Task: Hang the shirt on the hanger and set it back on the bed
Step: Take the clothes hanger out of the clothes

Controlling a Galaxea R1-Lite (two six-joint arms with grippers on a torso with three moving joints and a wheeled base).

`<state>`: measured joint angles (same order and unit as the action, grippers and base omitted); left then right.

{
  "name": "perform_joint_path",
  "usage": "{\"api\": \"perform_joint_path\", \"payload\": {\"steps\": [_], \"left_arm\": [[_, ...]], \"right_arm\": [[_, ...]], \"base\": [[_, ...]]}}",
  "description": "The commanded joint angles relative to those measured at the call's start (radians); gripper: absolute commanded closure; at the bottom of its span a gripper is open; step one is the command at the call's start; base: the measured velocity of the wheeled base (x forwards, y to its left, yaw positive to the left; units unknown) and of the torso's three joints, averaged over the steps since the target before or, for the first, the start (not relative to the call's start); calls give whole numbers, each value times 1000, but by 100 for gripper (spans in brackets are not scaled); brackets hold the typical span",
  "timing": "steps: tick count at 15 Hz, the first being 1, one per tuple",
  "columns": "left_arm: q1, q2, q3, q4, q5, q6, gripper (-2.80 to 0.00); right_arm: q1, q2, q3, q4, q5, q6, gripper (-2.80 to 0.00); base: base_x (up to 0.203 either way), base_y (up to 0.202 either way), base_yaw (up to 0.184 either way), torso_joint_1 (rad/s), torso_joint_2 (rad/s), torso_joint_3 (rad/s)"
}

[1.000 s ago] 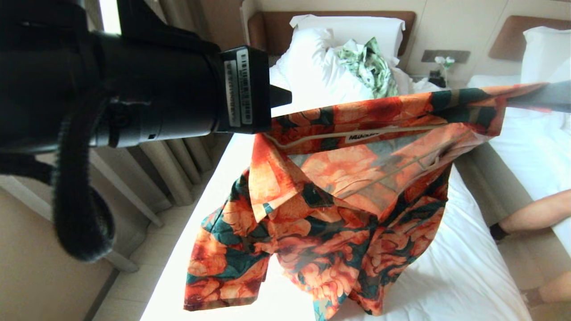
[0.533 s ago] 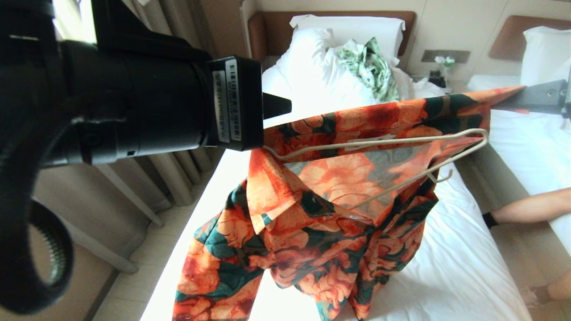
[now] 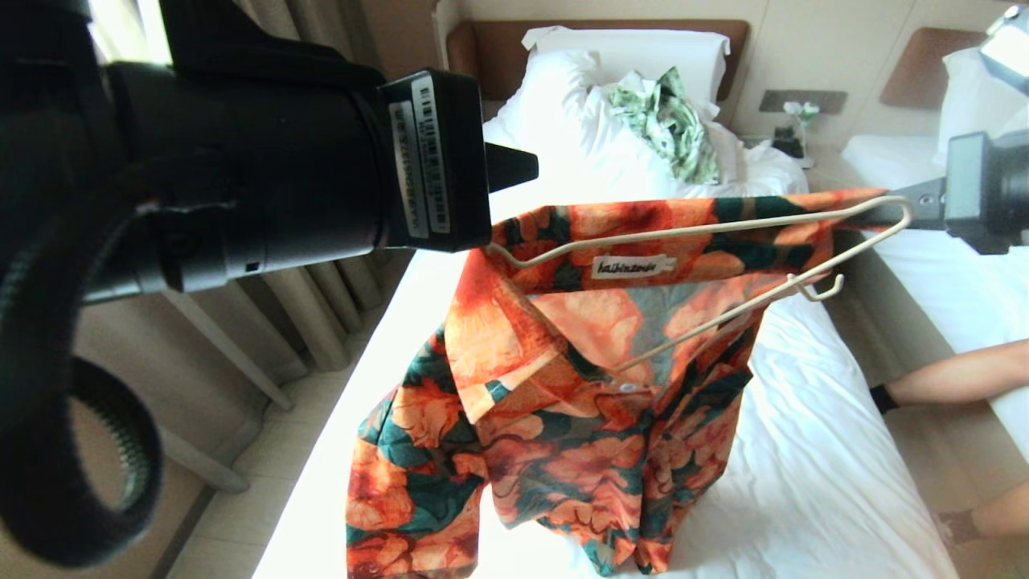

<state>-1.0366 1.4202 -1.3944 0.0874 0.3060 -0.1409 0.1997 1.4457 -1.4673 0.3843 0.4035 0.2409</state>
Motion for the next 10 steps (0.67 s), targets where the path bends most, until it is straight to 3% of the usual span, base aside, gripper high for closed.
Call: {"api": "perform_joint_path", "payload": {"steps": [1, 3, 6, 10], "left_arm": [[4, 18, -22, -3, 0, -4, 0], [32, 30, -43, -3, -7, -14, 0], [80, 58, -52, -5, -25, -22, 0], [123, 102, -55, -60, -26, -22, 0]], "right_arm": [[43, 37, 65, -46, 2, -2, -280], [59, 73, 100, -165, 1, 23, -280], [29, 70, 101, -161, -1, 23, -280], [10, 15, 205, -112, 0, -18, -280]], "base": [[0, 0, 0, 0, 0, 0], [0, 0, 0, 0, 0, 0], [0, 0, 0, 0, 0, 0], [0, 0, 0, 0, 0, 0]]}}
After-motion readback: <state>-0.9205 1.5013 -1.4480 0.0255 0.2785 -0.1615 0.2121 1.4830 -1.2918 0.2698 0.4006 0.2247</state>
